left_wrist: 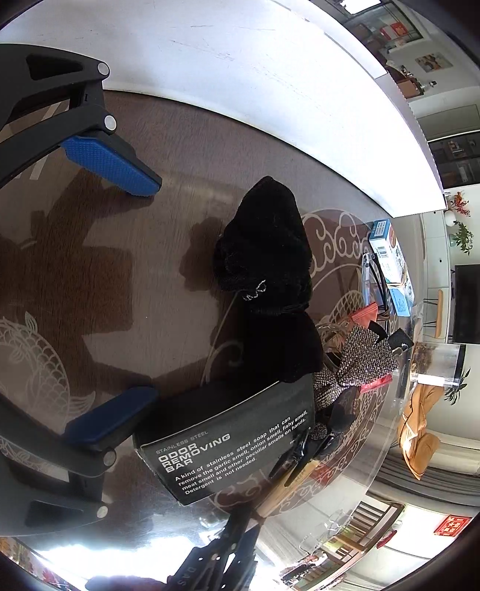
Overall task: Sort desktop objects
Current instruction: 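Grasp the gold cosmetic tube with the right gripper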
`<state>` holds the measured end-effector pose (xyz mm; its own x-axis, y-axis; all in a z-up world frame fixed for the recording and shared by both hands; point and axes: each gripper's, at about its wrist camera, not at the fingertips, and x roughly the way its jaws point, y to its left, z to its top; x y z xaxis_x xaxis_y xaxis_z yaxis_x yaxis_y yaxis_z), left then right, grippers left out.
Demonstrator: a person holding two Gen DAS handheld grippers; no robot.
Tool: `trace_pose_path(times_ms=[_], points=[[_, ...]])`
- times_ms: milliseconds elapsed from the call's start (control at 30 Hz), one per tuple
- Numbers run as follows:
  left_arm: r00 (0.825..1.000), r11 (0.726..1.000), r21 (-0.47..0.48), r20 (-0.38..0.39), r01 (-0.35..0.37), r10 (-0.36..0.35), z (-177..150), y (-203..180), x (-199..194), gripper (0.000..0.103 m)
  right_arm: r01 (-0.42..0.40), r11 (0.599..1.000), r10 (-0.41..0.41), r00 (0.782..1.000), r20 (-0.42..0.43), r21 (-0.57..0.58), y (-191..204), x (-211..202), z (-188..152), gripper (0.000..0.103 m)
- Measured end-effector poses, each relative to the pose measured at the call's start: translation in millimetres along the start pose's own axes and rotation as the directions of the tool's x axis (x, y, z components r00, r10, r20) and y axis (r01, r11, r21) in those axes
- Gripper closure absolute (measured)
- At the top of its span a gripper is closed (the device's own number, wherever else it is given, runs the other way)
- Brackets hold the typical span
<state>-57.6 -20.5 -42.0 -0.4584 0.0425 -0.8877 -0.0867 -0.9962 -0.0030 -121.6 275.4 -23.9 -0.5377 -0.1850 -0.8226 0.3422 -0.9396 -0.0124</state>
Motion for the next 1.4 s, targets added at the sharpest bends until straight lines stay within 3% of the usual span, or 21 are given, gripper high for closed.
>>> trace_pose_path(times_ms=[200, 300, 333, 367, 433, 633, 733, 933, 1000, 1033, 1133, 1233, 1300, 1400], points=[[1.0, 0.999, -0.047, 0.005, -0.024, 0.025, 3, 10, 3, 0.0, 0.025, 0.999, -0.026, 0.999, 0.036, 0.039, 16, -42, -62, 0.072], [1.0, 0.999, -0.046, 0.01, -0.025, 0.025, 6, 13, 5, 0.0, 0.025, 0.999, -0.026, 0.999, 0.038, 0.038, 21, -45, -67, 0.059], [1.0, 0.999, -0.043, 0.014, -0.023, 0.024, 7, 14, 5, 0.0, 0.021, 0.999, -0.023, 0.999, 0.04, 0.041, 21, -44, -66, 0.051], [1.0, 0.999, -0.031, 0.018, -0.018, 0.018, 9, 14, 6, 0.0, 0.012, 0.999, -0.014, 0.999, 0.046, 0.044, 22, -43, -67, 0.041], [1.0, 1.0, 0.016, 0.03, 0.006, -0.006, 13, 14, 9, 0.0, 0.004, 0.999, -0.007, 0.998, 0.057, 0.045, 24, -41, -68, 0.034], [0.995, 0.976, 0.194, 0.007, 0.098, -0.102, 37, 10, 19, 0.0, 0.006, 1.0, -0.007, 0.999, 0.048, 0.024, 30, -38, -67, 0.026], [0.993, 0.966, 0.23, -0.008, 0.117, -0.118, 52, 6, 26, 0.0, -0.001, 1.0, 0.0, 0.999, 0.032, 0.014, 32, -36, -66, 0.012], [0.992, 0.961, 0.246, -0.007, 0.124, -0.126, 67, -10, 33, 0.0, -0.003, 1.0, 0.003, 1.0, 0.031, 0.013, 32, -36, -66, 0.011], [0.99, 0.957, 0.258, 0.019, 0.13, -0.14, 62, -19, 25, 0.014, -0.004, 1.0, 0.003, 1.0, 0.031, 0.013, 32, -35, -66, 0.011], [0.99, 0.956, 0.266, 0.032, 0.127, -0.141, 57, -24, 21, 0.028, -0.004, 1.0, 0.003, 1.0, 0.031, 0.013, 32, -35, -66, 0.011], [0.991, 0.966, 0.231, 0.029, 0.12, -0.13, 39, -33, 9, 0.034, -0.004, 1.0, 0.003, 1.0, 0.03, 0.013, 32, -35, -66, 0.011], [0.994, 0.974, 0.203, 0.004, 0.102, -0.105, 17, -42, -3, 0.031, -0.004, 1.0, 0.003, 1.0, 0.03, 0.013, 32, -35, -66, 0.011], [0.994, 0.977, 0.182, -0.02, 0.107, -0.106, 5, -45, -7, 0.018, -0.004, 1.0, 0.003, 1.0, 0.03, 0.013, 32, -35, -66, 0.011], [0.992, 0.96, 0.247, -0.027, 0.13, -0.127, -13, -51, -13, 0.011, -0.004, 1.0, 0.004, 1.0, 0.03, 0.012, 32, -34, -66, 0.011]])
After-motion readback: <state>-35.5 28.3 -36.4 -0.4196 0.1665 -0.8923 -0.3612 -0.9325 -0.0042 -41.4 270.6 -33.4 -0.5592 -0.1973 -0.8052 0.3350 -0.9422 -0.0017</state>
